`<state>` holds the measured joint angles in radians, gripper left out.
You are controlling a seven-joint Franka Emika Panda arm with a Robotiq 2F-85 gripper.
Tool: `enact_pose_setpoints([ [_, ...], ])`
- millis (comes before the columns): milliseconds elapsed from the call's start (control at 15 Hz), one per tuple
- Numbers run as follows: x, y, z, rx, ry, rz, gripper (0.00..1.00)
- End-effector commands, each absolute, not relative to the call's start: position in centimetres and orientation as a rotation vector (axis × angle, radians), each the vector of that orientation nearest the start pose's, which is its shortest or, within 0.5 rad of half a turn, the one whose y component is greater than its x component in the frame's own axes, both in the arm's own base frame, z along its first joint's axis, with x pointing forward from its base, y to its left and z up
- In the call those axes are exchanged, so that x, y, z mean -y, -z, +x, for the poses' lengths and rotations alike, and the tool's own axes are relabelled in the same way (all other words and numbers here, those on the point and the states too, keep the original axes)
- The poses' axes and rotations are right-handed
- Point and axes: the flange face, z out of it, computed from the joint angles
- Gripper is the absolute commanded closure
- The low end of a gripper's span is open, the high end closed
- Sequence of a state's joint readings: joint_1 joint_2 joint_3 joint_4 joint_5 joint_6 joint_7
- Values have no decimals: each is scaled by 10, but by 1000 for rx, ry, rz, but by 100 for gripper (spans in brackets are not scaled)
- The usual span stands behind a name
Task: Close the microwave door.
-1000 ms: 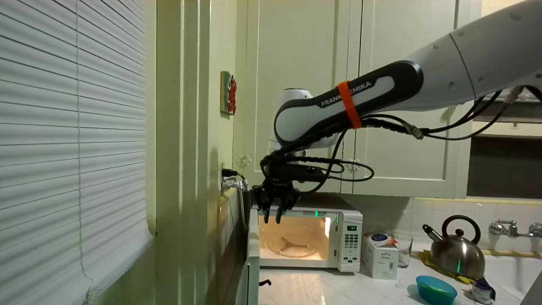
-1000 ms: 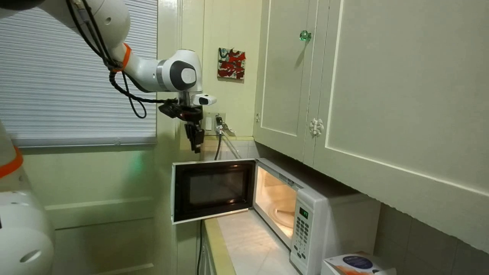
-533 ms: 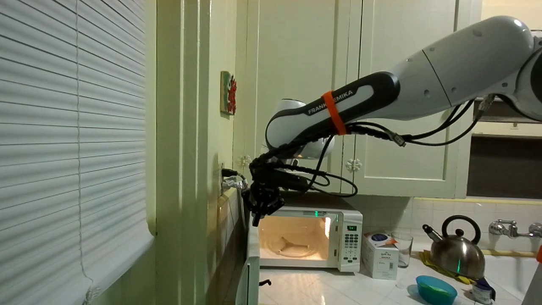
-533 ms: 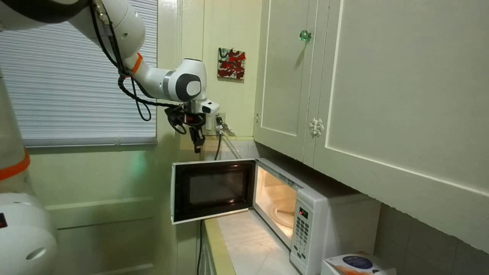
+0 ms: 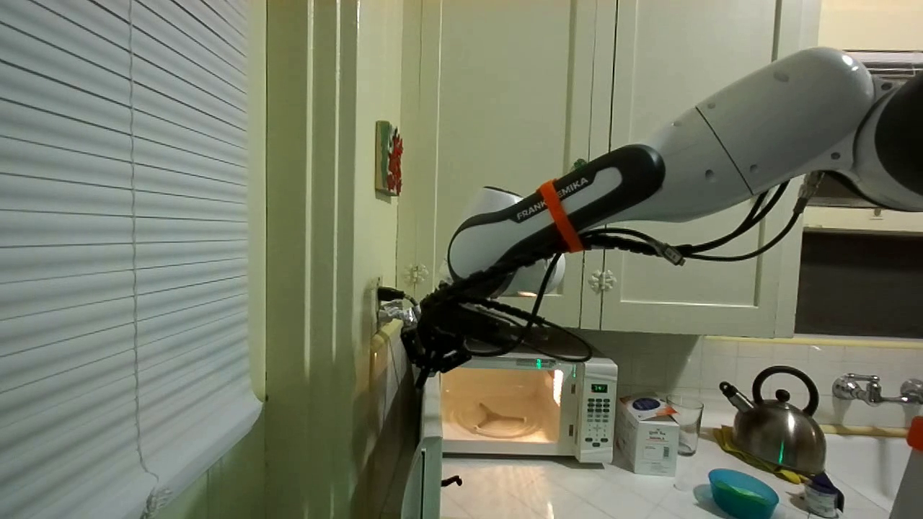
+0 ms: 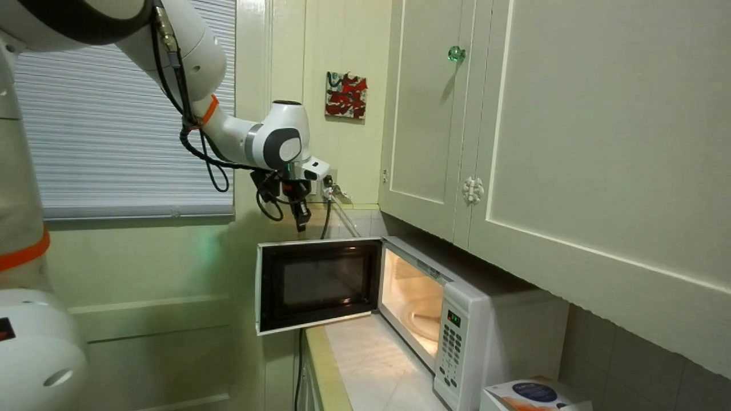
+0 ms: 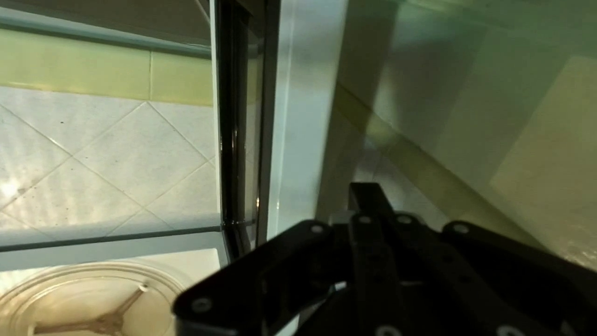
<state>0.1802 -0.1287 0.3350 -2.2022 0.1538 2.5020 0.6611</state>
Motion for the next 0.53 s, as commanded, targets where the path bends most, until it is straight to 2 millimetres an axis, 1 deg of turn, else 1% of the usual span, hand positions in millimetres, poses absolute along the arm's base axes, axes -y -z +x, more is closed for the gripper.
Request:
enact_pose_setpoints([
  [0, -265, -456, 466, -422, 411, -2739, 100],
  [133, -256, -455, 461, -473, 384, -2746, 100],
  [467, -225, -468, 451, -636, 397, -2750, 100],
])
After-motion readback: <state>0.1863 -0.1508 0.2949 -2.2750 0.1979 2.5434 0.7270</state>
